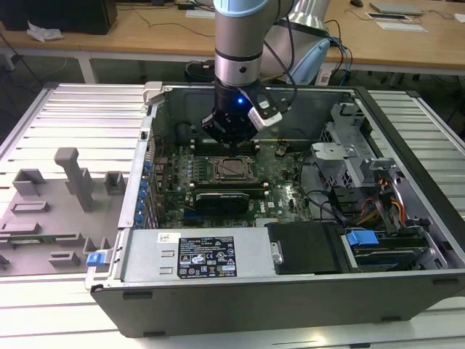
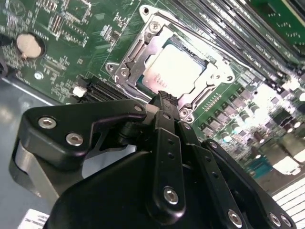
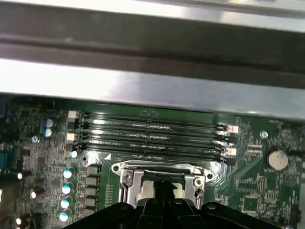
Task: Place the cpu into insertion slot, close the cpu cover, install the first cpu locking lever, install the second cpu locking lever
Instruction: 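Install the first cpu locking lever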
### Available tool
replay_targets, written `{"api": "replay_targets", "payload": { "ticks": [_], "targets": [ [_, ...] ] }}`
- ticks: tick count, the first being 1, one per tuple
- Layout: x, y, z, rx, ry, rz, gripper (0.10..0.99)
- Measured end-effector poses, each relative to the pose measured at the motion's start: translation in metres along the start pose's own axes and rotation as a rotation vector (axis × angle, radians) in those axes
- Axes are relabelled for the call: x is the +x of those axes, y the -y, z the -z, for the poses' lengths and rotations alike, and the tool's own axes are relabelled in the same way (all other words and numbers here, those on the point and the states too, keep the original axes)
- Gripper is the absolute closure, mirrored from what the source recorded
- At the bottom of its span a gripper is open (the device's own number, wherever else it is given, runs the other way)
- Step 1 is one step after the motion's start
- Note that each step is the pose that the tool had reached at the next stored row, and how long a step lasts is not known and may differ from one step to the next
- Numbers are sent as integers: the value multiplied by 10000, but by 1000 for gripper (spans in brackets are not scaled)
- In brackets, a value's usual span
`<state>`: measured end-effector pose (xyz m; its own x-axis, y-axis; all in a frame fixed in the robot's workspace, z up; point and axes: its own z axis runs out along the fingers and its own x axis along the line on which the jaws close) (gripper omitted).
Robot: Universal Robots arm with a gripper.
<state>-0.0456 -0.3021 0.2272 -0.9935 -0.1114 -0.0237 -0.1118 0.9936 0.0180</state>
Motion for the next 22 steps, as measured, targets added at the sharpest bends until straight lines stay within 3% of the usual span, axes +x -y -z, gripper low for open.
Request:
{"api": "replay_targets", "payload": {
  "ticks": [3, 4, 9, 14, 20, 22],
  "targets": [
    [0, 1, -1, 9, 0, 4, 980],
    [1, 8, -2, 54, -3, 3, 980],
    [25, 116, 2, 478, -53, 14, 980],
    [33, 144, 5, 699, -78, 20, 980],
    [30, 141, 158, 718, -80, 11, 980],
    [29, 140, 162, 716, -78, 7, 980]
  ]
}}
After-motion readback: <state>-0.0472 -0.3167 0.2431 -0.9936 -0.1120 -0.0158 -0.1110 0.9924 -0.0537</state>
